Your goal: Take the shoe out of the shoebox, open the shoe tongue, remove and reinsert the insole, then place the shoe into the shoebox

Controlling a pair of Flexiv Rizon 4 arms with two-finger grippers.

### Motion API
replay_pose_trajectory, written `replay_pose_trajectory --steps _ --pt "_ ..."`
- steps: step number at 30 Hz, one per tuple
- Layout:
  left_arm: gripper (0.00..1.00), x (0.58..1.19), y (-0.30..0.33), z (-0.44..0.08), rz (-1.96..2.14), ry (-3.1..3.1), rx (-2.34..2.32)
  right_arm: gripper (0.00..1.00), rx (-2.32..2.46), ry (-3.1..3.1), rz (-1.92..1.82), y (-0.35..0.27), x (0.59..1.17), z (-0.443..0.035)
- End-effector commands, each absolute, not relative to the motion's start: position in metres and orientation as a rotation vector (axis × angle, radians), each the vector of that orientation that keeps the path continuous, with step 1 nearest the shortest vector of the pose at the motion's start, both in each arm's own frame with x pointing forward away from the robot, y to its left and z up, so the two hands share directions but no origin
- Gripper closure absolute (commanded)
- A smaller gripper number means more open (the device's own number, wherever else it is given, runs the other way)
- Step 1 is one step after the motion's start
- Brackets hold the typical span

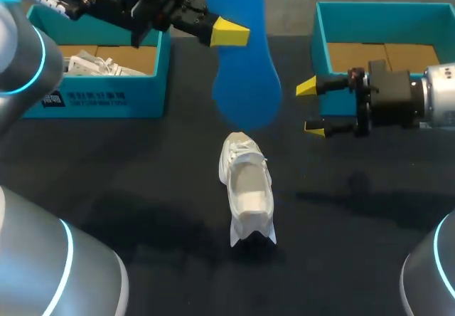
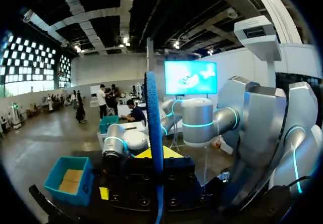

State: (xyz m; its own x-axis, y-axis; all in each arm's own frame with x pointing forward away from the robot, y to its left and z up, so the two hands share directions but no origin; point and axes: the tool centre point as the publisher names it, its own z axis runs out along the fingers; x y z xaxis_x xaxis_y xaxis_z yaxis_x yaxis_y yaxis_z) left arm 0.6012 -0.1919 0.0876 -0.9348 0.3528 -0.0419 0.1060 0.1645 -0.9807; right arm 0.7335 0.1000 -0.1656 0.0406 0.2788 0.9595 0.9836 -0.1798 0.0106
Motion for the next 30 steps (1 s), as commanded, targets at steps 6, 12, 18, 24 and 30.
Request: replay_pose_trajectory --steps 6,12,18,24,30 --pt "1.0 0.592 -0.189 0.094 2.006 -2.7 -1.215 0.0 -1.566 -1.315 -1.182 0.102 0.734 -0.166" --pt "1.0 0.608 -0.179 0.081 2.022 -2.763 -1.183 0.0 -1.566 -1.315 -1.182 0.102 0.734 -0.166" --pt "1.0 0.608 -0.179 0.081 2.022 -2.763 -1.183 0.0 -1.566 -1.315 -1.182 0.102 0.734 -0.166" --pt "1.0 0.608 -0.179 0.081 2.022 -2.763 -1.183 0.0 -1.566 -1.315 -1.182 0.102 0.734 -0.166" --pt "1.0 0.611 -0.182 0.07 2.008 -2.826 -1.273 0.0 -1.566 -1.315 -1.182 0.102 0.734 -0.166"
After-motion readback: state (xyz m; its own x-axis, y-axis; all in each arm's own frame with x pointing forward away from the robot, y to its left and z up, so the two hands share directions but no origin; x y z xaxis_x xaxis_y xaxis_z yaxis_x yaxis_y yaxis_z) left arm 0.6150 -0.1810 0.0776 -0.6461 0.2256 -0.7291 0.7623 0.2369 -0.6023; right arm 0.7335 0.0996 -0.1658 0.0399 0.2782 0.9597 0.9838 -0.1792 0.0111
